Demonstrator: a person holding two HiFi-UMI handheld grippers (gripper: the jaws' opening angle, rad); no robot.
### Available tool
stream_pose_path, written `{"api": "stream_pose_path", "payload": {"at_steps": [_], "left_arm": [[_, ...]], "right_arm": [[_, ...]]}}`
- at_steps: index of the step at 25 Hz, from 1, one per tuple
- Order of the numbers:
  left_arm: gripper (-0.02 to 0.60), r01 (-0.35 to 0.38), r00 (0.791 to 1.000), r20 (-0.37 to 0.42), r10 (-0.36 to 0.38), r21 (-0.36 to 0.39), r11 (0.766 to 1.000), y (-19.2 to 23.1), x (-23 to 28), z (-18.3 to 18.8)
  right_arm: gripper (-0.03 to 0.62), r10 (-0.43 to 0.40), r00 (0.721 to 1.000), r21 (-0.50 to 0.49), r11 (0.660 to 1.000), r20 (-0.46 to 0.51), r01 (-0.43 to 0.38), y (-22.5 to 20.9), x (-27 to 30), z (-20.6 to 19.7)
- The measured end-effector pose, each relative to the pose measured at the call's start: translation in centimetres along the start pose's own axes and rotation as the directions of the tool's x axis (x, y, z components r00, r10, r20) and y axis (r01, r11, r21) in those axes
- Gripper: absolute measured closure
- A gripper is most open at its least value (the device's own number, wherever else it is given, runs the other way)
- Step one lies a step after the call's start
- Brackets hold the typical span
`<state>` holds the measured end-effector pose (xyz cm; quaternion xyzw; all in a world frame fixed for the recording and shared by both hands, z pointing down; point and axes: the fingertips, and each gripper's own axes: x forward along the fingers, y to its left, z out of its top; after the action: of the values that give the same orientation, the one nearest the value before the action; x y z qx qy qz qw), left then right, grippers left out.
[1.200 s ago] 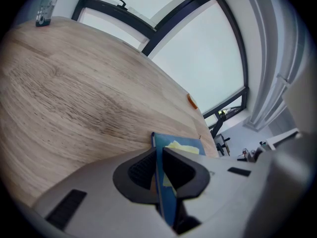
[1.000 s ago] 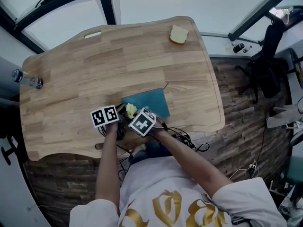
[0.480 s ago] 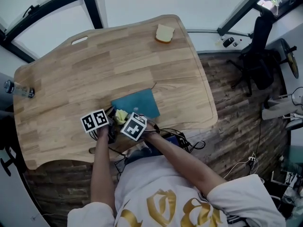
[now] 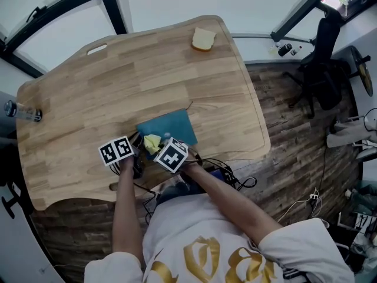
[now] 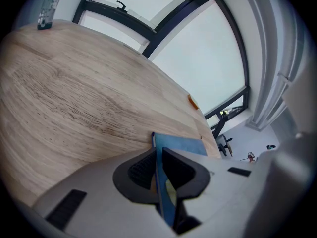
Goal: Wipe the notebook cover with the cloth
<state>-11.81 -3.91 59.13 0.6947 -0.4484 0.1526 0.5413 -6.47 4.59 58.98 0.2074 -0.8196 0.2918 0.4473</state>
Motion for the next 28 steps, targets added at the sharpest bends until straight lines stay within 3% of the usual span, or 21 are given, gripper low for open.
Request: {"api": "stream_pose_path", "payload": {"at_steps": [10,17,28], "left_arm": [[0.532,-0.005,1.000,0.002,0.005,0.004,1.000,-0.1,0.0,-0.1],[0.532,-0.002,1.000,0.000,0.002,0.005,1.000,0.0,0.1,0.0],[0.531,-0.021,1.000,0.013,0.021,0.022,1.000,-0.1,0.1,0.0]], "right_arm": [[0.556,-0.038,0.999,0.052,0.998,0.018,0.037,-2.4,-1.4,-1.3],[0.556,-0.093,0.994,0.125,0.988,0.050,0.086,-5.1,-2.6,-2.6],[0.556,-0.125,0.987,0.241,0.966,0.103,0.097,-7.4,-4.2,-4.1]]}}
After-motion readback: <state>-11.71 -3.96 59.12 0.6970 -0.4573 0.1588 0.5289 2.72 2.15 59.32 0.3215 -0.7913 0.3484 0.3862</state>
